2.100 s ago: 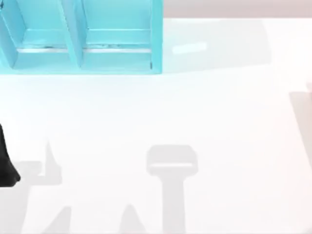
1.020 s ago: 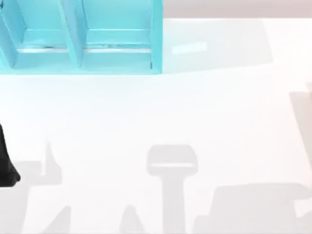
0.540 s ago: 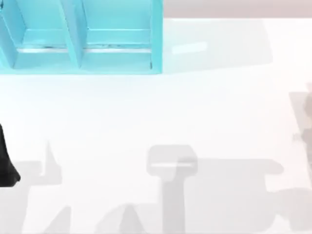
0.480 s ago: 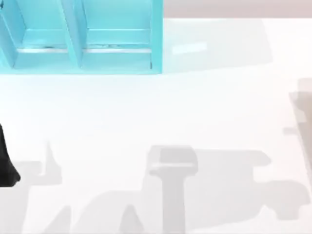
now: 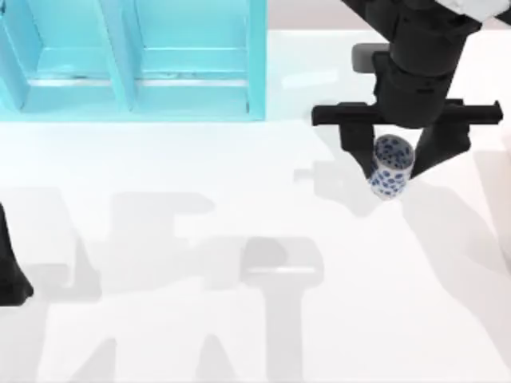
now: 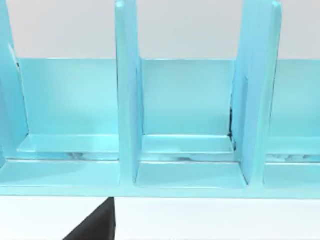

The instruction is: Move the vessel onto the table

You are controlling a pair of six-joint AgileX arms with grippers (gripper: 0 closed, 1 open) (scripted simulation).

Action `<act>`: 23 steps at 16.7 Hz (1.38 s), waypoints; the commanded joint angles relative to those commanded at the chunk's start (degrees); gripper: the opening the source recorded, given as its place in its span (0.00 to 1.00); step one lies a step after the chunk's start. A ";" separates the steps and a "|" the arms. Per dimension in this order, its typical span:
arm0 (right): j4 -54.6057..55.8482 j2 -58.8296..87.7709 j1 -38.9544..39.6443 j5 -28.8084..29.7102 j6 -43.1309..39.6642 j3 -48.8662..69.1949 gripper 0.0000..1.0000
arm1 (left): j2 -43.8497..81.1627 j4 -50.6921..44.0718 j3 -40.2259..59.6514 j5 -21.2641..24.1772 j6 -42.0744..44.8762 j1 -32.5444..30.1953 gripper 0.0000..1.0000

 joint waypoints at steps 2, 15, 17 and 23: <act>-0.37 4.02 5.26 0.08 5.26 5.09 0.00 | 0.00 0.00 0.00 0.00 0.00 0.00 1.00; 8.58 6.70 8.57 -0.01 8.61 -0.52 0.00 | 0.00 0.00 0.00 0.00 0.00 0.00 1.00; 12.48 6.90 8.65 0.06 8.64 -4.23 0.00 | 0.00 0.00 0.00 0.00 0.00 0.00 1.00; 14.02 7.22 8.74 0.05 8.74 -5.77 0.08 | 0.00 0.00 0.00 0.00 0.00 0.00 1.00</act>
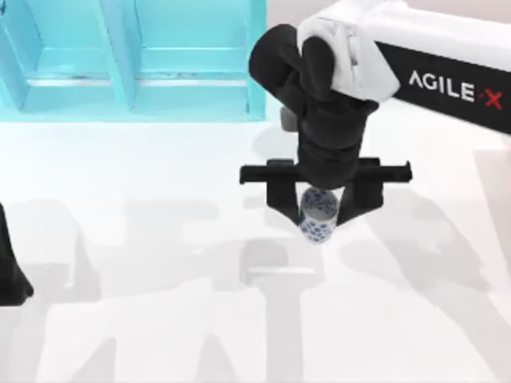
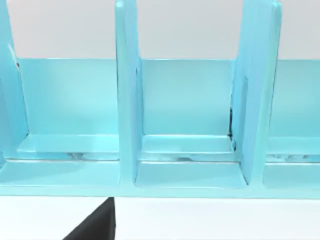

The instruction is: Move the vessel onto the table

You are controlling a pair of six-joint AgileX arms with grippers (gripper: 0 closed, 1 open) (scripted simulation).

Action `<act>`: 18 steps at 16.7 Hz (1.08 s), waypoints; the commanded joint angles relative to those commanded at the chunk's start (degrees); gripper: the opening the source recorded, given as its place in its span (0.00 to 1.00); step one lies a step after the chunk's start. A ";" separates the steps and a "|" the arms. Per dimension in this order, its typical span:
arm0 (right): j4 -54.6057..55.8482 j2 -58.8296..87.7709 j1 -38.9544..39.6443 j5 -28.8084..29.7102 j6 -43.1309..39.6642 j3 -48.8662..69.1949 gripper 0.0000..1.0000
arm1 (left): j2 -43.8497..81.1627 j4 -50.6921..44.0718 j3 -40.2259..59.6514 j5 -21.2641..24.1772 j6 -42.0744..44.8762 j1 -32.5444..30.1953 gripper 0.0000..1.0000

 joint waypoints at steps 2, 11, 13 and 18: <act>0.00 0.00 0.00 0.00 0.00 0.00 0.23 | 0.00 0.00 0.00 0.00 0.00 0.00 1.00; 0.00 0.00 0.00 0.00 0.00 0.00 0.90 | 0.00 0.00 0.00 0.00 0.00 0.00 1.00; 0.00 0.00 0.00 0.00 0.00 0.00 1.00 | 0.00 0.00 0.00 0.00 0.00 0.00 1.00; 0.00 0.00 0.00 0.00 0.00 0.00 1.00 | 0.00 0.00 0.00 0.00 0.00 0.00 1.00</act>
